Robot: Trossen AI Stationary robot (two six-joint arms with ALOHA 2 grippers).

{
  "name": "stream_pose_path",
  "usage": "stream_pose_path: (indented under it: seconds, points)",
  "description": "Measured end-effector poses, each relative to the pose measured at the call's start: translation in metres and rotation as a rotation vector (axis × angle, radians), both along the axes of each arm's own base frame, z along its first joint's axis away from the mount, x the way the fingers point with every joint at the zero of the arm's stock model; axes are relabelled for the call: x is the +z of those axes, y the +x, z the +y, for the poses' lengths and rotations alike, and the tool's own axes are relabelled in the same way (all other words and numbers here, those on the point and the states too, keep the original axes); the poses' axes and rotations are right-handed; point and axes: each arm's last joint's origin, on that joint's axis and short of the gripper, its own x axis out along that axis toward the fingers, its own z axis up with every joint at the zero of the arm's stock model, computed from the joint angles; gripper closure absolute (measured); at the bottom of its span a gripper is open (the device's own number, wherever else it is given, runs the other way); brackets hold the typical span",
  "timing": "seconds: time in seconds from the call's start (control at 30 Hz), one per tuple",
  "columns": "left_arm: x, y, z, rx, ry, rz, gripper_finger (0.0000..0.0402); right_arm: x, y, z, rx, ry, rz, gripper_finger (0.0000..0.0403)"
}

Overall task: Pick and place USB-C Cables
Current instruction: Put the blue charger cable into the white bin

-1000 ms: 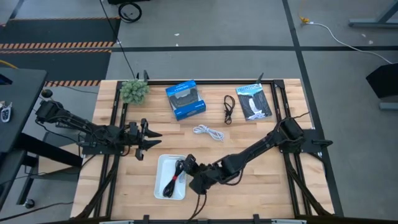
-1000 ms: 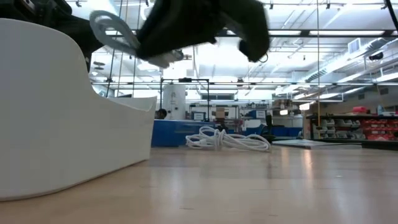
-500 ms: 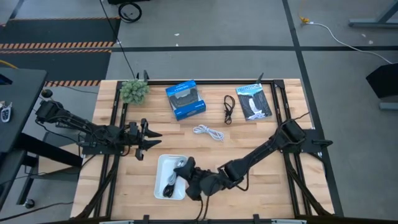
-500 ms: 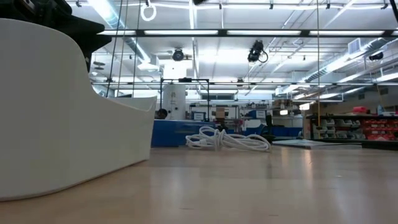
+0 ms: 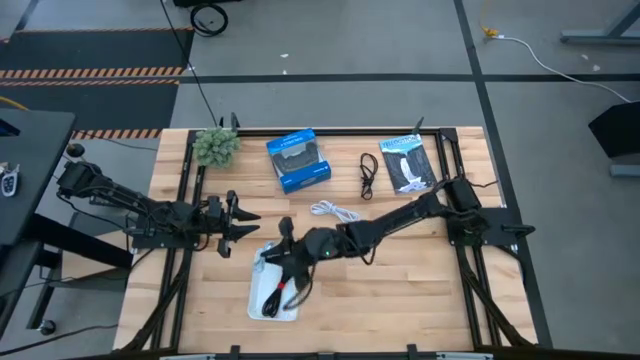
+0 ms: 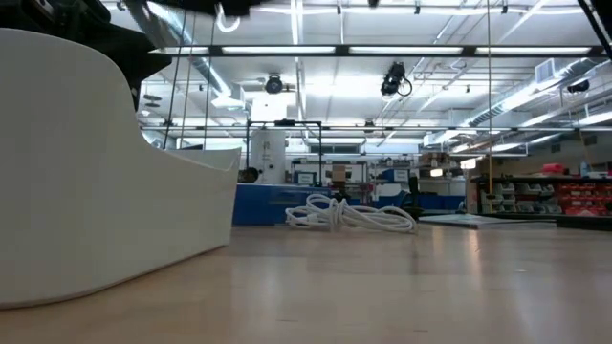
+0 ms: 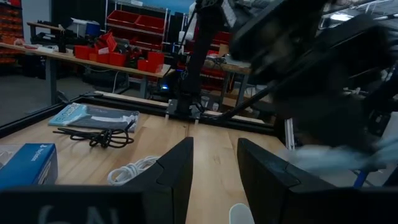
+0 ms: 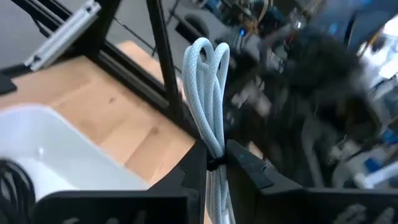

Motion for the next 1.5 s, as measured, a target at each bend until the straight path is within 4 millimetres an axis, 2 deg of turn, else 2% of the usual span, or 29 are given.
stream_pose_path:
  seconds: [0.1,0.27,0.57,0.73,0.87,1.07,1.23,1.5]
  points:
    - [0.000,0.000,0.000,0.000,0.000,0.000,0.0269,-0.017,-0.005,-0.006,0.013,0.070,0.021,0.0354]
    - [0.000,0.000,0.000,0.000,0.000,0.000,0.0269,-0.046,-0.021,0.002,-0.006,0.122,0.049,0.0354]
    - [0.000,0.000,0.000,-0.001,0.000,0.000,0.0269,-0.071,-0.044,0.024,0.041,0.287,-0.021,0.0354]
    - [0.000,0.000,0.000,0.000,0.000,0.001,0.0269,-0.067,-0.046,0.037,0.018,0.281,-0.038,0.0354]
    - [0.000,0.000,0.000,-0.001,0.000,0.000,0.0269,-0.050,-0.037,0.046,0.032,0.258,-0.039,0.0354]
    - [0.000,0.000,0.000,-0.001,0.000,0.000,0.0269,-0.029,-0.024,0.044,0.026,0.231,-0.061,0.0354]
    - [0.000,0.000,0.000,0.000,0.000,0.000,0.0269,-0.018,-0.020,0.046,0.042,0.218,-0.087,0.0354]
    - [0.000,0.000,0.000,0.000,0.000,0.000,0.0269,-0.021,-0.020,0.046,0.035,0.316,-0.036,0.0354]
